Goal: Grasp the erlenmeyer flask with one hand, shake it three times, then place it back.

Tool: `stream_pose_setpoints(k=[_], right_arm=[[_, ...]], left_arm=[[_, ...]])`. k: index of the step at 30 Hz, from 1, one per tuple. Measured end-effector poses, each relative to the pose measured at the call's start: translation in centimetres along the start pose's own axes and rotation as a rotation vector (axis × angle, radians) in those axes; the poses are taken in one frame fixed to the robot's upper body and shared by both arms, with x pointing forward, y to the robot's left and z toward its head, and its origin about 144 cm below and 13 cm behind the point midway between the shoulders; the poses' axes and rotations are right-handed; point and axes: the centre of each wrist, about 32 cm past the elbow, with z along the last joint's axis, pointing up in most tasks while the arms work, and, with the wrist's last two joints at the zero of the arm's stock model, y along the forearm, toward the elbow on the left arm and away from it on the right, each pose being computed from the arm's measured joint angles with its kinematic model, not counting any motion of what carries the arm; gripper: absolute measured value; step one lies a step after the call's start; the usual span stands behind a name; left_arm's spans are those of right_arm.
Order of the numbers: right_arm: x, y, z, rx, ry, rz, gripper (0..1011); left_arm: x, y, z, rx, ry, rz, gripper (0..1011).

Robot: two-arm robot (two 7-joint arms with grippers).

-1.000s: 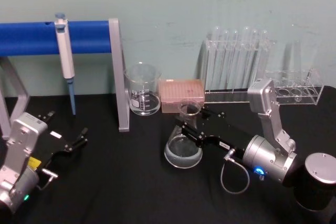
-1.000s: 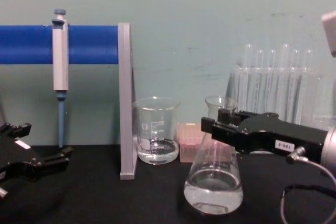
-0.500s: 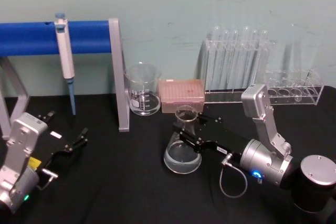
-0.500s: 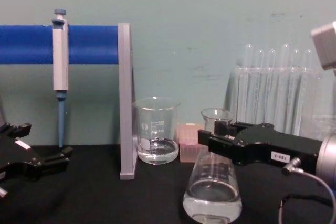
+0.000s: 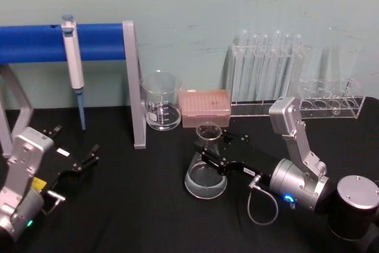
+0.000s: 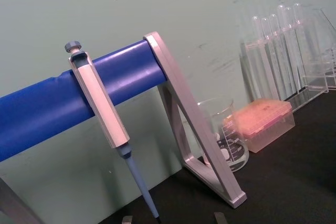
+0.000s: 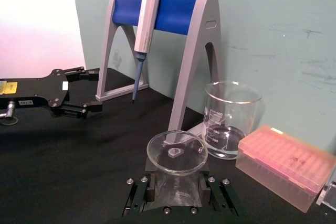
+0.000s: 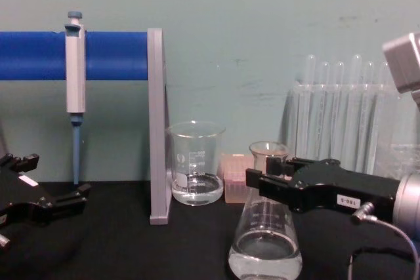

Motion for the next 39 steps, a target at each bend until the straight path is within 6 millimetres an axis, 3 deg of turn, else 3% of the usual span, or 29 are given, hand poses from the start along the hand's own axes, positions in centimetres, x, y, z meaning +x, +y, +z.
stream_pose_setpoints(k=[39], right_arm=[[0.07,0.11,-0.23,-0.026,0.016,0.0,450]], left_arm=[[0.0,0.0,0.0,0.0,0.0,0.0,1001]])
